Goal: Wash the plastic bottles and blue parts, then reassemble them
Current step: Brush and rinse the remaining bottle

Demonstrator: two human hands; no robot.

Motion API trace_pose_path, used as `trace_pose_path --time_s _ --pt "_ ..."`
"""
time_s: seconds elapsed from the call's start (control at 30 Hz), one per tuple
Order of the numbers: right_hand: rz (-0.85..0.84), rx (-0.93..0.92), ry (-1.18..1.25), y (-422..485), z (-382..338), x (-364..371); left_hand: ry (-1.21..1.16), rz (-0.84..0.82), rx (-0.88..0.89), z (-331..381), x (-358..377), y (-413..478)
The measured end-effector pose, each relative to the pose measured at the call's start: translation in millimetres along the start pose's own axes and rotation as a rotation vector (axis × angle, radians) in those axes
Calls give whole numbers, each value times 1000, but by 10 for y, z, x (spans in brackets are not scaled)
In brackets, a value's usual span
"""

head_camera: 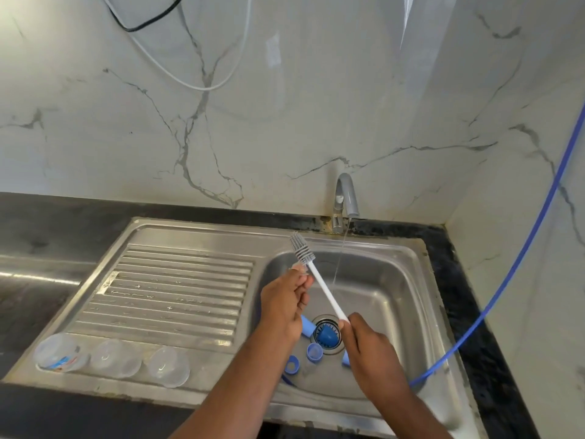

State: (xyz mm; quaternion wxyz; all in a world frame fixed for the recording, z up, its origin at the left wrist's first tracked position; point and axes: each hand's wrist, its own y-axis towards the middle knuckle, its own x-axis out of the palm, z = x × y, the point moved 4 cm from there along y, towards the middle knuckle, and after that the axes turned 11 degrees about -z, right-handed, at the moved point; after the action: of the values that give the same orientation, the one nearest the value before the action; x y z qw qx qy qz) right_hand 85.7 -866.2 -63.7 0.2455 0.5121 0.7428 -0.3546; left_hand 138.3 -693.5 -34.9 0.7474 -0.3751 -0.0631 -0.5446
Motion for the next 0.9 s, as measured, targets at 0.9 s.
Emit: trace_pose_path --time_s 0.9 --pt "-36 29 -37 -68 -92 -146 1444 -129 882 427 -171 -78"
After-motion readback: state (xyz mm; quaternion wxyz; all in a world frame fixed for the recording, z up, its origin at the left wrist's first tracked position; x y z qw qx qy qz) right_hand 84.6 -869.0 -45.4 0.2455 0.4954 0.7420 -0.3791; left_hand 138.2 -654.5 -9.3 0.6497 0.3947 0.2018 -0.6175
